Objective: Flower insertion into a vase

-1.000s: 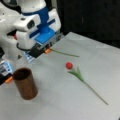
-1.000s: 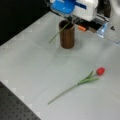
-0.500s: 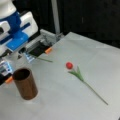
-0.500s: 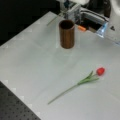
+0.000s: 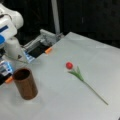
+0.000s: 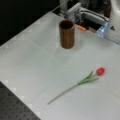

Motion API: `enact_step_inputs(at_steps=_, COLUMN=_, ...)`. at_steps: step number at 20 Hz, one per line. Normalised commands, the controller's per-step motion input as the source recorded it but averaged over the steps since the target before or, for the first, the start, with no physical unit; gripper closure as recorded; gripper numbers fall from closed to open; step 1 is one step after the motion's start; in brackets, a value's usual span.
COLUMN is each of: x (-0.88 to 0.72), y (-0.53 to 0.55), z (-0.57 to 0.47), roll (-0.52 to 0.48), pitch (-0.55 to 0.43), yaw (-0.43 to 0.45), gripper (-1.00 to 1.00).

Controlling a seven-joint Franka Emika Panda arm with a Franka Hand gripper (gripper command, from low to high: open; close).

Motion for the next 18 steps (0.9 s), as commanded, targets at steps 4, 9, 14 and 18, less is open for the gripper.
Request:
enact_step_inputs(at_steps=4, x=-0.4, y=-0.05, z=-0.15, roll=-0.144, pitch=0.0, yaw=0.1, gripper=1.0)
enact_step_inputs(at_steps=9, x=-0.36, y=-0.06, z=-0.14, roll=-0.14, pitch=0.061, yaw=0.125, gripper=1.0)
enact_step_inputs(at_steps=14, x=-0.36, y=-0.06, z=-0.13, roll=-0.148, pitch=0.125, yaw=0.14, gripper=1.0)
enact_step_inputs(at_steps=18, x=-0.23, y=-0.06, z=-0.07, roll=-0.125, pitch=0.331, yaw=0.191, gripper=1.0)
